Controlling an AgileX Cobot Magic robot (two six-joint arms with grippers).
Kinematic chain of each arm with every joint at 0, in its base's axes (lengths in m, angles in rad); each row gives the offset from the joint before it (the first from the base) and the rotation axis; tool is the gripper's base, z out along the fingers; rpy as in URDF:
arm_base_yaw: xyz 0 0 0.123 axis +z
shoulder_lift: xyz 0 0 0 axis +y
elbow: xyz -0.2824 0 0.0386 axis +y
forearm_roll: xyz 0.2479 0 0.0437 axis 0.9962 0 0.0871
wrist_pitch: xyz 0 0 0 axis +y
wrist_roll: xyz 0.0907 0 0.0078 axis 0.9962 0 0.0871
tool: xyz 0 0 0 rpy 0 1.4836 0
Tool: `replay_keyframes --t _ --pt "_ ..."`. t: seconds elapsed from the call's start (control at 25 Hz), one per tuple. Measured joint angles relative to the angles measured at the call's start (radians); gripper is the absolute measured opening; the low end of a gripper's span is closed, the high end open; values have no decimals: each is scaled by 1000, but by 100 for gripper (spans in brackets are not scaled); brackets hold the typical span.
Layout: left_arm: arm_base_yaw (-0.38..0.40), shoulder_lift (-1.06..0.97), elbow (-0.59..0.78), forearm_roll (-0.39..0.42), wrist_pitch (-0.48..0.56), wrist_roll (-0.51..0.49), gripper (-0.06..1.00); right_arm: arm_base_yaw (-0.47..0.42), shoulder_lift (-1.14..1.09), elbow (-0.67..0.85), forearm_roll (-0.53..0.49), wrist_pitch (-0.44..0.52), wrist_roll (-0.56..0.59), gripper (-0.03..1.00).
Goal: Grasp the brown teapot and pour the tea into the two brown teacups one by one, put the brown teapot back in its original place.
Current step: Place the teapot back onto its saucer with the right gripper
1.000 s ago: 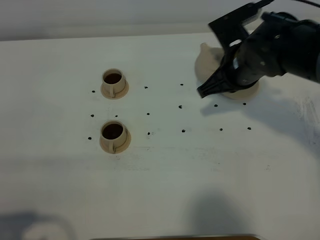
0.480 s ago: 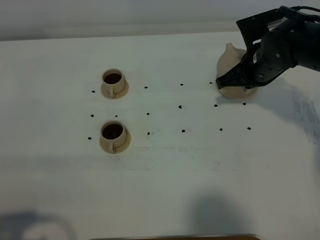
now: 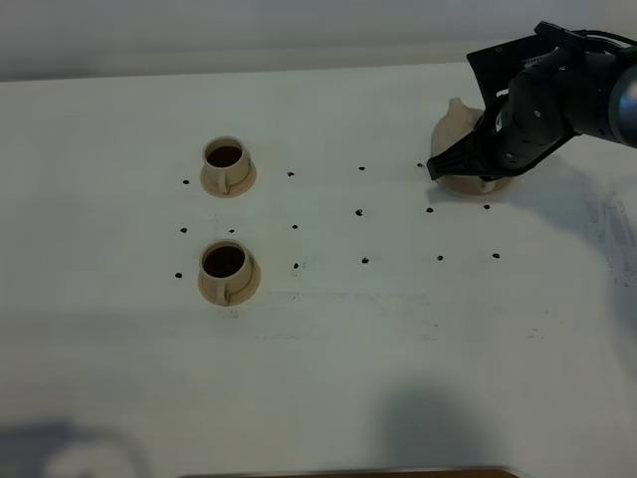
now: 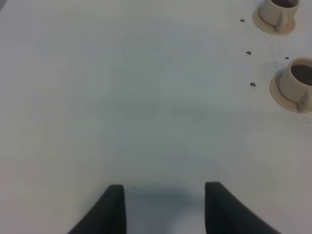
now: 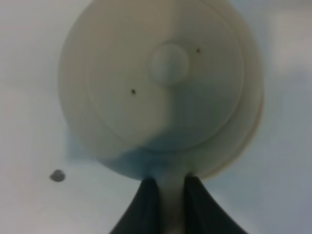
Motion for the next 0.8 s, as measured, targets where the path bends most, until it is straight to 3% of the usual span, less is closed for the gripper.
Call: replay_keyframes --t 0.8 --pt "0 0 0 0 0 0 44 -18 47 -3 -2 -7 -5 9"
